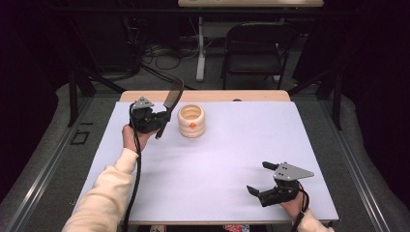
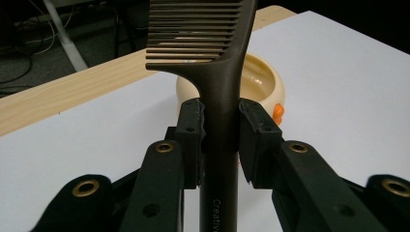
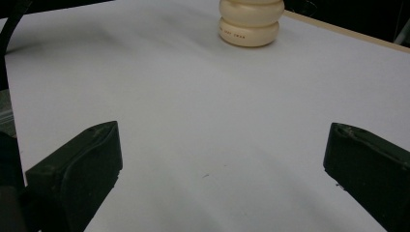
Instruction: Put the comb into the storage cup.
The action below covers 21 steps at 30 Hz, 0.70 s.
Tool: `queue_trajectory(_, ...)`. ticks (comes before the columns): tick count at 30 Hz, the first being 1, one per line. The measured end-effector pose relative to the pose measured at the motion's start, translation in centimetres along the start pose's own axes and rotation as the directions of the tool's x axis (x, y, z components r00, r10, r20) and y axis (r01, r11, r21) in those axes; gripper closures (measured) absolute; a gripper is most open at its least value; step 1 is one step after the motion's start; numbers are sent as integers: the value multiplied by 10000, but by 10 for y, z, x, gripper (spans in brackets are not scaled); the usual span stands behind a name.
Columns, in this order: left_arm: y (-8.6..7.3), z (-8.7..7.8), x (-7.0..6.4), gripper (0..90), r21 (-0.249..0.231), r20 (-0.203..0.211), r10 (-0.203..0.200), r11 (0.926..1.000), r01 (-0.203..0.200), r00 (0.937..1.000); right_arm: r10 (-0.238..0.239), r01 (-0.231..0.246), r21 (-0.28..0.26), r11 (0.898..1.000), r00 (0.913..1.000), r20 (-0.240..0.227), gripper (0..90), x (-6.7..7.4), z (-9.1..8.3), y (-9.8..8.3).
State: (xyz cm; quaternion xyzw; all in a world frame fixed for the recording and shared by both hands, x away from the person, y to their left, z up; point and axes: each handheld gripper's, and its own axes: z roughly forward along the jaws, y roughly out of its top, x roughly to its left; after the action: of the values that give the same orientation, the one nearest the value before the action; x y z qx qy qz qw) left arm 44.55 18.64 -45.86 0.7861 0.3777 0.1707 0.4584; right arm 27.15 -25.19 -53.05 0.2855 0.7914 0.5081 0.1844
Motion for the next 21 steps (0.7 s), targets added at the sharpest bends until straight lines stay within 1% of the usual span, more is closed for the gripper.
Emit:
queue_trajectory(4,1,1,0,724,-53,7,-71,10000,71,10000,-6,6,-4,10000,10000,-2,0,0,0,0)
queue_trajectory(6,2,1,1,724,-49,-5,1,10000,-1,10000,-32,32,-16,10000,10000,9,0,0,0,0)
queue_trajectory(21,9,4,1,724,-248,-95,-46,9997,44,9999,-10,10,-16,10000,10000,2,0,0,0,0)
